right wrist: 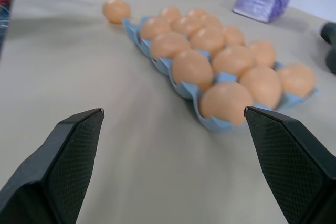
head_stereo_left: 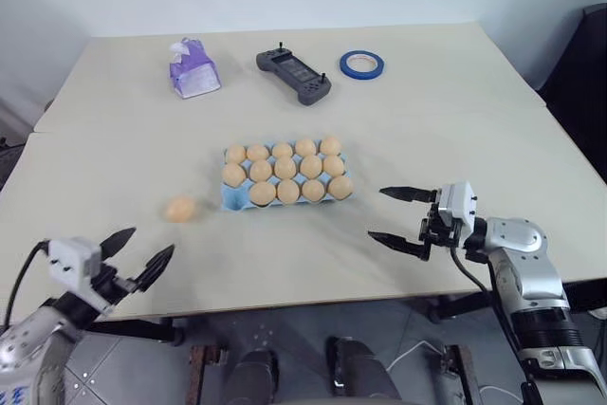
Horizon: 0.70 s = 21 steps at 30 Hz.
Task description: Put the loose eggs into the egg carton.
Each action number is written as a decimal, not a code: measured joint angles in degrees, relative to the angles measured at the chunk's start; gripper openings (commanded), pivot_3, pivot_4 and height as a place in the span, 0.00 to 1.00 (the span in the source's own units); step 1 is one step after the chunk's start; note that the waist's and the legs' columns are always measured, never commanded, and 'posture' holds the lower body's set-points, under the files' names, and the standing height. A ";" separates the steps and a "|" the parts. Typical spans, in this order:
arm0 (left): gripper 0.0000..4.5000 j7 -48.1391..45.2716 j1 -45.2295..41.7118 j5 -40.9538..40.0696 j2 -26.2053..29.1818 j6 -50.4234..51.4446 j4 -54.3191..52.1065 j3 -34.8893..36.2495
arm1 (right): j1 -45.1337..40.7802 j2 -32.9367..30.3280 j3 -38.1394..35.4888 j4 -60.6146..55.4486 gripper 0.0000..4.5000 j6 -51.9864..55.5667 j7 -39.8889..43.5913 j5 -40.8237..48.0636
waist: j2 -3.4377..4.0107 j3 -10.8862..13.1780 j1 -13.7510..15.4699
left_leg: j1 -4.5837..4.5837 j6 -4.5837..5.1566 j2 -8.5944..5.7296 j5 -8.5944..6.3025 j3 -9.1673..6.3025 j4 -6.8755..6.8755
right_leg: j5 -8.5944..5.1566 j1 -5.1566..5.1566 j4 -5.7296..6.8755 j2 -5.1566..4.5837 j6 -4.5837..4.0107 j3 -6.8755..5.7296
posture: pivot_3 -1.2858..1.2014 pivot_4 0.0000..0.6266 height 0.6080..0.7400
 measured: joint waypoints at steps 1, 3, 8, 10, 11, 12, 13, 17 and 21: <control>1.00 0.34 -1.64 0.43 -0.11 -0.35 0.92 -1.04 | 0.17 0.57 0.30 -0.30 1.00 0.01 -0.10 0.13 | 0.00 0.00 -0.01 | -0.01 0.00 0.00 0.00 0.00 0.00 | 0.00 0.00 0.00 0.00 0.01 0.00 | 0.52 0.24 1.00; 1.00 0.99 -5.02 2.06 -0.55 -0.94 3.51 -3.48 | 0.74 0.96 0.48 -0.70 1.00 0.08 -0.52 0.17 | 0.00 0.00 -0.14 | 0.00 0.00 -0.03 0.00 0.03 0.00 | 0.02 0.00 -0.01 0.00 0.03 0.03 | 0.52 0.24 1.00; 1.00 4.48 -13.58 6.81 -2.12 -3.05 10.16 -8.21 | 0.61 2.12 1.24 -2.05 1.00 0.29 -1.71 0.17 | -0.02 -0.02 -0.17 | 0.01 -0.01 -0.03 0.00 0.02 0.00 | 0.04 -0.01 0.01 0.02 0.06 0.03 | 0.52 0.24 1.00; 1.00 5.65 -15.09 8.42 -2.54 -3.72 12.63 -9.26 | 0.72 2.25 1.37 -2.41 1.00 0.46 -2.15 0.18 | -0.02 -0.02 -0.18 | 0.00 -0.02 -0.02 -0.01 0.02 0.00 | 0.04 -0.02 0.00 0.03 0.07 0.03 | 0.52 0.24 1.00; 1.00 6.03 -15.60 8.93 -2.98 -3.78 13.59 -9.68 | 0.76 2.26 1.37 -2.58 1.00 0.61 -2.38 0.20 | -0.02 -0.02 -0.15 | -0.02 -0.02 -0.03 -0.01 0.02 0.00 | 0.04 -0.03 0.00 0.02 0.08 0.03 | 0.52 0.24 1.00; 0.96 6.31 -15.99 9.25 -3.34 -3.98 14.69 -10.14 | 0.78 2.30 1.43 -2.84 1.00 0.73 -2.64 0.20 | -0.02 -0.02 -0.11 | -0.04 -0.02 -0.03 -0.01 0.02 0.00 | 0.05 -0.04 -0.01 0.02 0.09 0.02 | 0.52 0.24 1.00; 0.91 6.58 -16.02 9.55 -3.60 -4.10 15.35 -10.52 | 0.84 2.36 1.44 -3.32 1.00 0.79 -2.94 0.20 | -0.03 -0.02 -0.13 | -0.09 -0.02 -0.03 -0.01 0.02 0.01 | 0.06 -0.08 -0.02 0.01 0.10 0.03 | 0.52 0.24 1.00; 0.67 7.13 -17.73 9.78 -4.18 -5.03 17.50 -10.59 | 1.08 2.38 1.43 -3.70 1.00 1.23 -4.26 0.19 | -0.03 -0.02 0.01 | -0.09 -0.02 -0.03 -0.01 0.02 0.01 | 0.06 -0.10 0.02 0.01 0.10 0.02 | 0.52 0.24 1.00; 0.43 7.18 -19.92 9.77 -5.35 -6.64 18.10 -10.66 | 1.48 2.72 1.46 -3.71 1.00 1.52 -5.41 0.16 | -0.03 -0.02 0.03 | -0.10 -0.02 -0.04 0.00 0.02 0.05 | 0.06 -0.10 0.03 0.01 0.11 0.03 | 0.52 0.24 1.00</control>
